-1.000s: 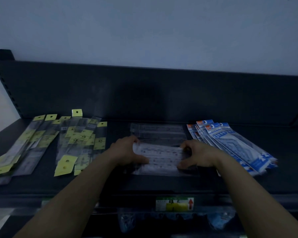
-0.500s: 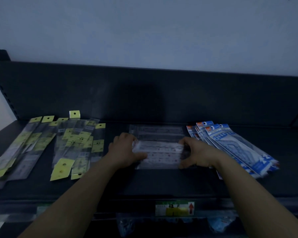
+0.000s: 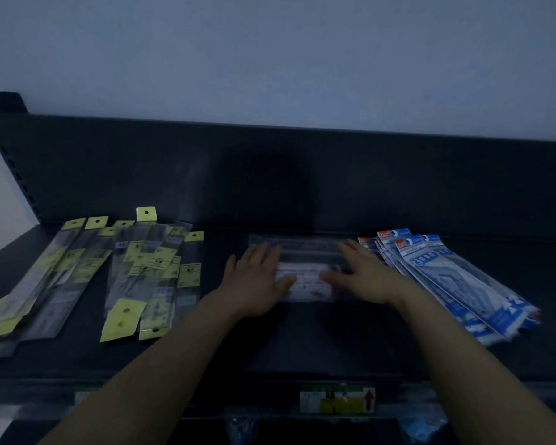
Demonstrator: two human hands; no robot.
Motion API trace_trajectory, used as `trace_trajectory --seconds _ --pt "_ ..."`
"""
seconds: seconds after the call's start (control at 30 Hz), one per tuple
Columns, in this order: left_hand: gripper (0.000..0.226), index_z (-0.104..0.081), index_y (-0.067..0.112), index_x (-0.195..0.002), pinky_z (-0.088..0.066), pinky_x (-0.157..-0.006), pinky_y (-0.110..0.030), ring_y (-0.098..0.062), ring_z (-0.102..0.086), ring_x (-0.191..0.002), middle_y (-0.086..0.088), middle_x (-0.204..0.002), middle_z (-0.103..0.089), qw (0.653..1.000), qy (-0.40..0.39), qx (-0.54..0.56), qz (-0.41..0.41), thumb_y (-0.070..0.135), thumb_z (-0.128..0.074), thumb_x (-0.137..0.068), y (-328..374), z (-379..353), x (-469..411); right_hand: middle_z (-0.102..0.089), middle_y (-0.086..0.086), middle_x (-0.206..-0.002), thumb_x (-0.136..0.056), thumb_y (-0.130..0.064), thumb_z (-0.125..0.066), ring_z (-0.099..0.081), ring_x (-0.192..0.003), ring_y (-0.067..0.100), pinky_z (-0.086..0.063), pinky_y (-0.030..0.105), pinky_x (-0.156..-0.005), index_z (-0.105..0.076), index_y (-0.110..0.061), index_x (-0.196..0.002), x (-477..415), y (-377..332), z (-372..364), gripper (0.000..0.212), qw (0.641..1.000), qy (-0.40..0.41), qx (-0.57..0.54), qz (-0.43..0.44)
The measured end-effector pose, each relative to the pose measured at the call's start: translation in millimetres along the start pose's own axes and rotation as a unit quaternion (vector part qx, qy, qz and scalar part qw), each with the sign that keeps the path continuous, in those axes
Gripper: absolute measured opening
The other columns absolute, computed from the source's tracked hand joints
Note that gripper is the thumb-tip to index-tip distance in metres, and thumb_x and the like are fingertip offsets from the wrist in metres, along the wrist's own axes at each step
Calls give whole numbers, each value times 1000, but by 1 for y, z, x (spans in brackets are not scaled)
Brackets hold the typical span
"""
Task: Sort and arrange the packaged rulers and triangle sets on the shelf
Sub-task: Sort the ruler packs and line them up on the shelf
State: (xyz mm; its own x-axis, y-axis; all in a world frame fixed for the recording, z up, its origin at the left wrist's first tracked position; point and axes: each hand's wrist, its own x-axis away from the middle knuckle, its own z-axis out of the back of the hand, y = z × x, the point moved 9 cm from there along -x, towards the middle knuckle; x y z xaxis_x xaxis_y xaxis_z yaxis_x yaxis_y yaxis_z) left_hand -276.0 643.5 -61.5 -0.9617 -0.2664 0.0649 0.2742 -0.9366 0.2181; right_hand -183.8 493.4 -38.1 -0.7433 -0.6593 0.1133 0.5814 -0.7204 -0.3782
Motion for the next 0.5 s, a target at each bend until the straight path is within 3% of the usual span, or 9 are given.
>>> trace_trajectory --seconds 0.13,0.27,0.5 --pt "71 11 26 -151 10 -115 -54 -19 16 -146 1 -160 17 997 -55 -62 -9 61 -15 -96 0 -26 9 12 3 -160 -97 -55 -29 13 -146 16 5 38 -119 2 -22 -152 6 -9 -38 72 995 -25 99 8" --pt "73 14 22 -151 15 -114 -54 -18 23 -144 -1 -157 24 992 -76 -94 -35 60 -15 -96 7 -29 27 23 1 -157 -96 -58 -25 24 -143 16 13 40 -117 12 -24 -151 28 -5 -50 74 992 -27 125 1" --pt "74 16 24 -151 16 -115 -49 -17 25 -144 -1 -157 25 990 -111 -74 -42 61 -16 -95 6 -31 51 26 0 -155 -96 -59 -22 28 -141 16 13 41 -117 16 -22 -150 52 -1 -59 76 992 -77 103 -14"
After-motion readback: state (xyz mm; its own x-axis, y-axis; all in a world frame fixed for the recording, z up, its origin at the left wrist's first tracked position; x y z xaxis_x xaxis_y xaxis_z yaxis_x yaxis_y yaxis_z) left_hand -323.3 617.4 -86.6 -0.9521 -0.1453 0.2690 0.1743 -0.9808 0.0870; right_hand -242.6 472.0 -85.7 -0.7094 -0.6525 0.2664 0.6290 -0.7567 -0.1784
